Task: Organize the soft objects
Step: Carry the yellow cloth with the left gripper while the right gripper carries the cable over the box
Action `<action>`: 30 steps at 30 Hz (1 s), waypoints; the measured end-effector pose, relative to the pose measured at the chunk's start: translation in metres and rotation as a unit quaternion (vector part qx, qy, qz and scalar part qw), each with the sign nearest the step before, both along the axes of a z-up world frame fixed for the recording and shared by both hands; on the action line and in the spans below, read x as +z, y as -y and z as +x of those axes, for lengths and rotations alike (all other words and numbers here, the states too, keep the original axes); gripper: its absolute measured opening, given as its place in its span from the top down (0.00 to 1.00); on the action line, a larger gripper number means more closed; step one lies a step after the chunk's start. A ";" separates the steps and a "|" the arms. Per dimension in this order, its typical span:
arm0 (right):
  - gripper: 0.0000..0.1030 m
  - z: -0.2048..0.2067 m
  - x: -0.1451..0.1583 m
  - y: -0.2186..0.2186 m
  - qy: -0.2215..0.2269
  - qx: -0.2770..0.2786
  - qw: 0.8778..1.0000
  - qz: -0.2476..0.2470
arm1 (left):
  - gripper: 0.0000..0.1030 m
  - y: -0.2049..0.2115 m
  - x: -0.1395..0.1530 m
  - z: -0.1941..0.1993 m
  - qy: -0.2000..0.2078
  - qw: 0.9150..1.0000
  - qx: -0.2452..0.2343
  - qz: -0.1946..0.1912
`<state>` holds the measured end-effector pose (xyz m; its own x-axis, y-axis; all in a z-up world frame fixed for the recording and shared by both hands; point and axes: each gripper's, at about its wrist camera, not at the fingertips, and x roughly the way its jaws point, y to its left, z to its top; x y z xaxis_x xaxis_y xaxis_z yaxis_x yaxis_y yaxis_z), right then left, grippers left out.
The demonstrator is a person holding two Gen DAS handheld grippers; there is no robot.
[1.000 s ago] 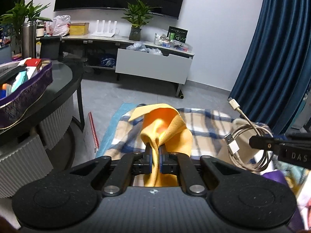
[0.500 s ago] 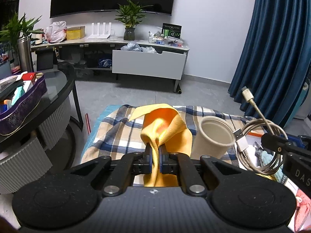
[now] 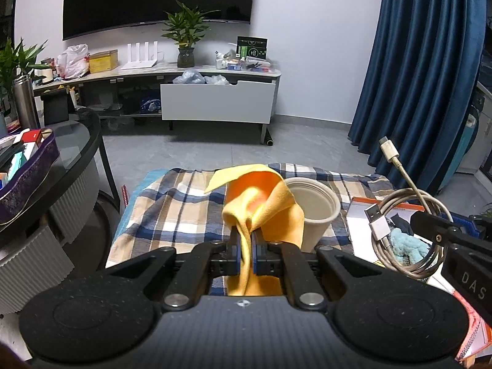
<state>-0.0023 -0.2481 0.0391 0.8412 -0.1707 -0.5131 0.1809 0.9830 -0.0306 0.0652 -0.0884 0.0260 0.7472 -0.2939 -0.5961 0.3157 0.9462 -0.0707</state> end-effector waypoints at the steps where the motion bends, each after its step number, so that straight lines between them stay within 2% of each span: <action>1: 0.89 -0.002 0.000 0.001 0.000 -0.002 1.000 0.001 | 0.91 0.002 0.000 -0.001 0.000 1.000 -0.001 0.001; 30: 0.89 -0.026 0.001 0.034 0.006 -0.045 0.999 0.022 | 0.91 0.033 0.000 -0.014 0.000 0.999 -0.044 0.009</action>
